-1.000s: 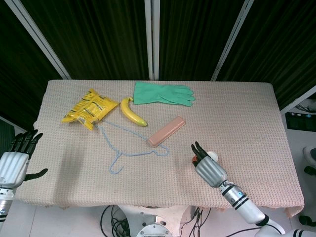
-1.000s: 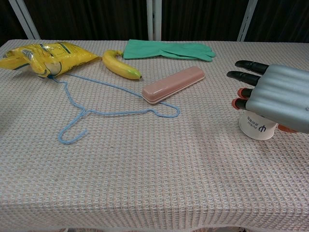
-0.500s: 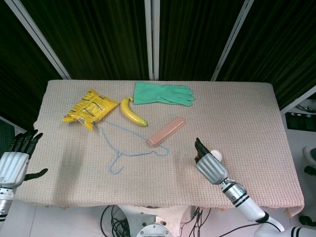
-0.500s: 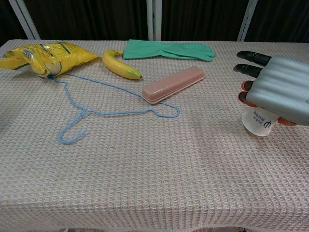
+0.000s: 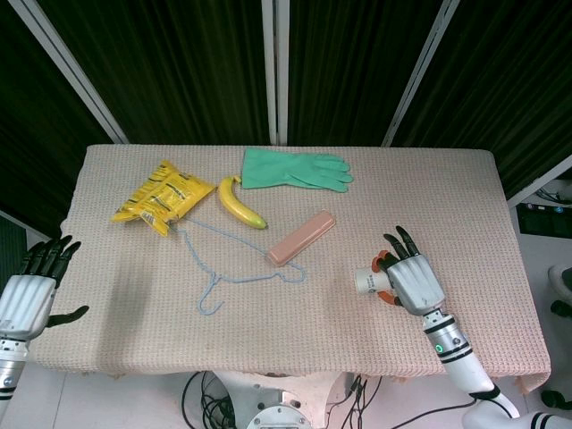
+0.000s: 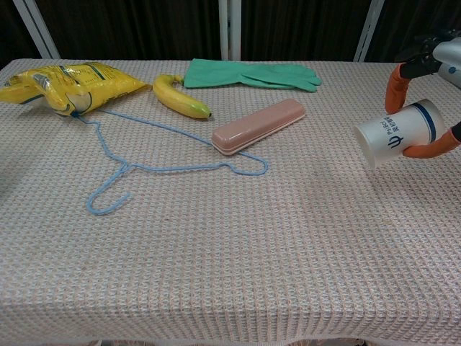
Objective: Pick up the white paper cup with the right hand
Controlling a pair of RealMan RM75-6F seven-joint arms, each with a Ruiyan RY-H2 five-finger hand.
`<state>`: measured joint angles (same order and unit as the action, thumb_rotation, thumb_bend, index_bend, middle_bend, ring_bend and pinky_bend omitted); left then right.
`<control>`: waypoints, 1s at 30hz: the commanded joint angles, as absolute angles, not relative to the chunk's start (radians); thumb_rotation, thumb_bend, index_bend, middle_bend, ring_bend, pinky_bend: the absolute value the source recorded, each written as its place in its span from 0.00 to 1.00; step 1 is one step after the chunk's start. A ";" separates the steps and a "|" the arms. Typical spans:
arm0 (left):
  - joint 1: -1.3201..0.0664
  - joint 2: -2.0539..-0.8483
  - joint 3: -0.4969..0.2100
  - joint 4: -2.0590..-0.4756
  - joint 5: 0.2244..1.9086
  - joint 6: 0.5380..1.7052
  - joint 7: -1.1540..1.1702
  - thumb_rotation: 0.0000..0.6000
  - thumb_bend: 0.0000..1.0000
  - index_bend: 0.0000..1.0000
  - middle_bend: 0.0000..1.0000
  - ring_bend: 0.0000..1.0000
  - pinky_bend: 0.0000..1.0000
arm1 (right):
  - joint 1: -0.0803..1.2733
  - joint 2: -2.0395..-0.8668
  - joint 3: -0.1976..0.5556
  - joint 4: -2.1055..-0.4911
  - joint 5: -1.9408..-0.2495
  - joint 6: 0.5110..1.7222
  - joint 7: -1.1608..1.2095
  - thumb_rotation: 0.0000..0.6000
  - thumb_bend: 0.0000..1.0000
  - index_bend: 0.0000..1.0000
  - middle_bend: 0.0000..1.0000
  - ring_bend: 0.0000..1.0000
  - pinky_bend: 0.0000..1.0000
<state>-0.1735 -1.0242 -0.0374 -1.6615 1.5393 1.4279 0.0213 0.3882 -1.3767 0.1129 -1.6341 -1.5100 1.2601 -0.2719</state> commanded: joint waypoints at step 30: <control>-0.178 -1.031 -0.038 -1.658 1.529 1.418 0.033 1.00 0.05 0.00 0.00 0.00 0.00 | 0.349 -1.368 0.105 -1.553 -1.312 1.182 -0.127 1.00 0.00 0.00 0.14 0.00 0.00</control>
<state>-0.1784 -1.0312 -0.0379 -1.6582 1.5289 1.4177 0.0326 0.3468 -1.3869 0.1029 -1.5190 -1.3033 1.1564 -0.0553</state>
